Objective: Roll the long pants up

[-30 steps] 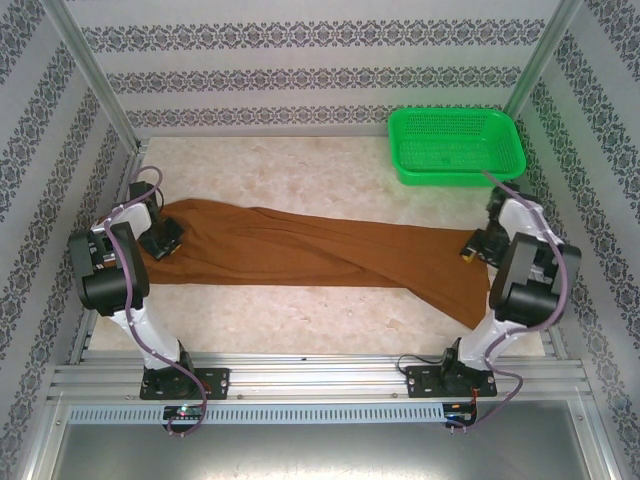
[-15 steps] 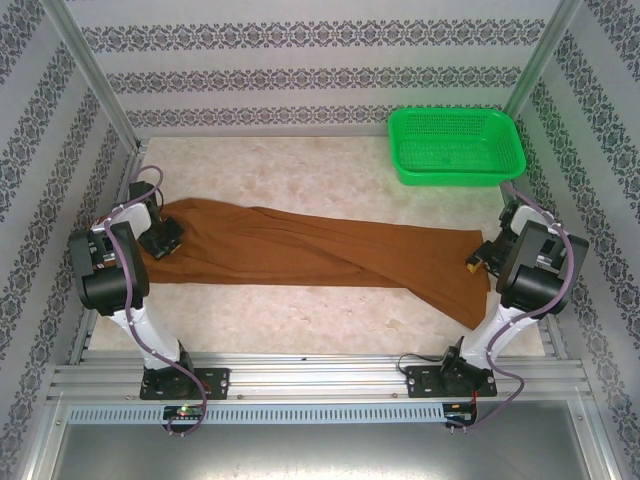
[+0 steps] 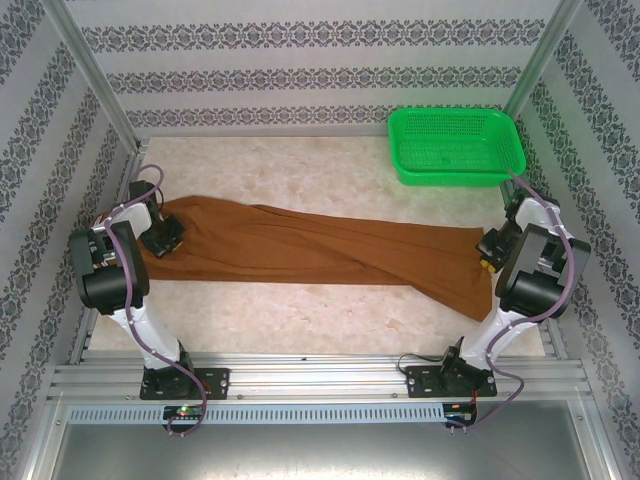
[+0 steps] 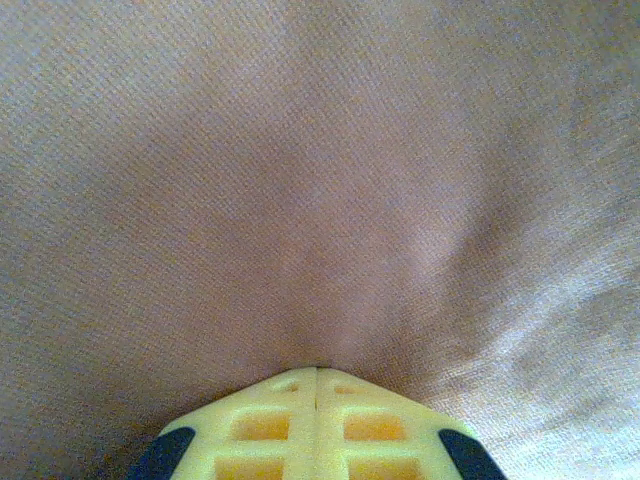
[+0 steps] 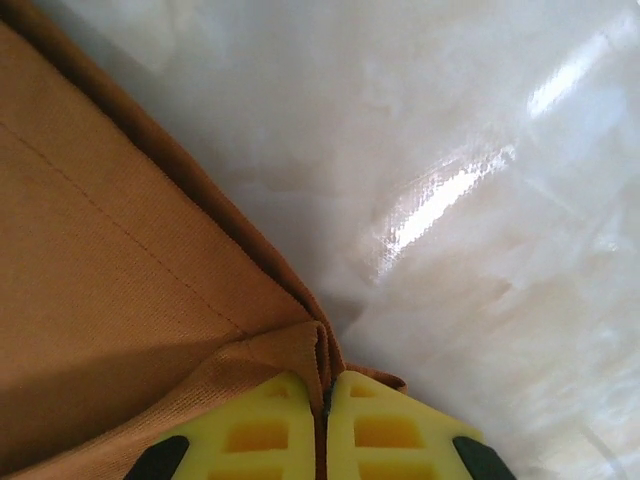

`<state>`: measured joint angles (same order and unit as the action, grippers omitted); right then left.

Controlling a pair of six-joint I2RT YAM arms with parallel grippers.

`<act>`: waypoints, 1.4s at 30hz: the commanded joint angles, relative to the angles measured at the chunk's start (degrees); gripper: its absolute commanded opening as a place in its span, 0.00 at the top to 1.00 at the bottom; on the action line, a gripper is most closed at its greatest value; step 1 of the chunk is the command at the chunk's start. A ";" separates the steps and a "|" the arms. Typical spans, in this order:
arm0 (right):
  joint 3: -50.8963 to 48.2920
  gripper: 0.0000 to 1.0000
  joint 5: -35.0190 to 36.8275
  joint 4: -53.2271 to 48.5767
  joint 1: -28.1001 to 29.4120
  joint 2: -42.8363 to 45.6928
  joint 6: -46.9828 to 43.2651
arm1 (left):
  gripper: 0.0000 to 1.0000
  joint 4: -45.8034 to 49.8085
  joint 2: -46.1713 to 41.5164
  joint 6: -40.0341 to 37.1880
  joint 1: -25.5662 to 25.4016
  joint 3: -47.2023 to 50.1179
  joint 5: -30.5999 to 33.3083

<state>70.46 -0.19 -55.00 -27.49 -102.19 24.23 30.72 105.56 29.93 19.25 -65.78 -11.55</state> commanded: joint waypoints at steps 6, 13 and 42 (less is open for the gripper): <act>0.47 0.46 3.15 0.01 -0.20 1.65 -0.92 | 1.00 -2.51 2.47 -1.43 0.79 1.27 0.74; -0.02 0.27 0.98 1.71 1.12 -0.98 -0.96 | 1.00 -2.85 2.46 -1.54 0.75 1.34 -0.10; 1.88 0.56 4.01 -0.43 2.57 -0.11 -2.18 | 1.00 -4.52 4.23 -1.35 0.75 1.73 -1.87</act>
<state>72.51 2.79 -54.41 -24.88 -101.91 23.05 28.38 106.15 29.52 19.53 -65.76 -13.74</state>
